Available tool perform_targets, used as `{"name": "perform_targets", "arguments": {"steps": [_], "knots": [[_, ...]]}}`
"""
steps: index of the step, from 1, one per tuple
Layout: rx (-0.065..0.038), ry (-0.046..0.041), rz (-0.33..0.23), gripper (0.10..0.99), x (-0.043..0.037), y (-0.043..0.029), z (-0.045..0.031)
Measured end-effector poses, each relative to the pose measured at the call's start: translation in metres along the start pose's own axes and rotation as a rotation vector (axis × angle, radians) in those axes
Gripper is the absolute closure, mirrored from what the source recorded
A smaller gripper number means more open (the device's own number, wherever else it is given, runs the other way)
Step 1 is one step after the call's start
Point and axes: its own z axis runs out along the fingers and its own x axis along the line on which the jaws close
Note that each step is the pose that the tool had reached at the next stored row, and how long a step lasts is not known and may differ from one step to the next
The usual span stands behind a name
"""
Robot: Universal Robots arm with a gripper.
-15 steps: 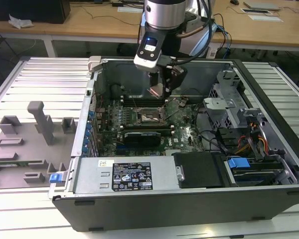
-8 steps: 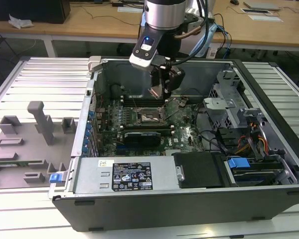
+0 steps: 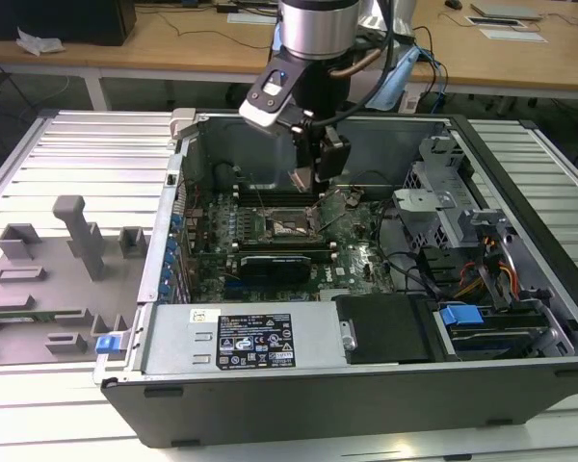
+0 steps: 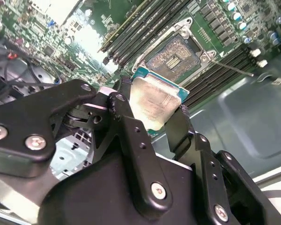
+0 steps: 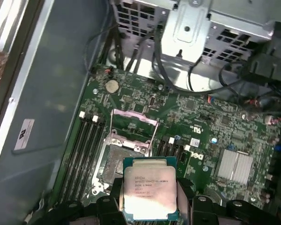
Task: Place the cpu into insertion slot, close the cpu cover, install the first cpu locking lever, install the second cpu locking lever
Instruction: 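Place the cpu into insertion slot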
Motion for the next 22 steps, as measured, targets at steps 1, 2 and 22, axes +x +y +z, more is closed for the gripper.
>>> {"name": "perform_targets", "arguments": {"steps": [1,2,22], "knots": [[0.0,-0.0016,0.018,0.545,0.0,-0.0001,0.0005],[-0.001,-0.0028,0.034,0.545,0.0,-0.0001,0.0012],[-0.004,-0.0179,0.202,0.545,0.0075,-0.0047,0.0365]]}}
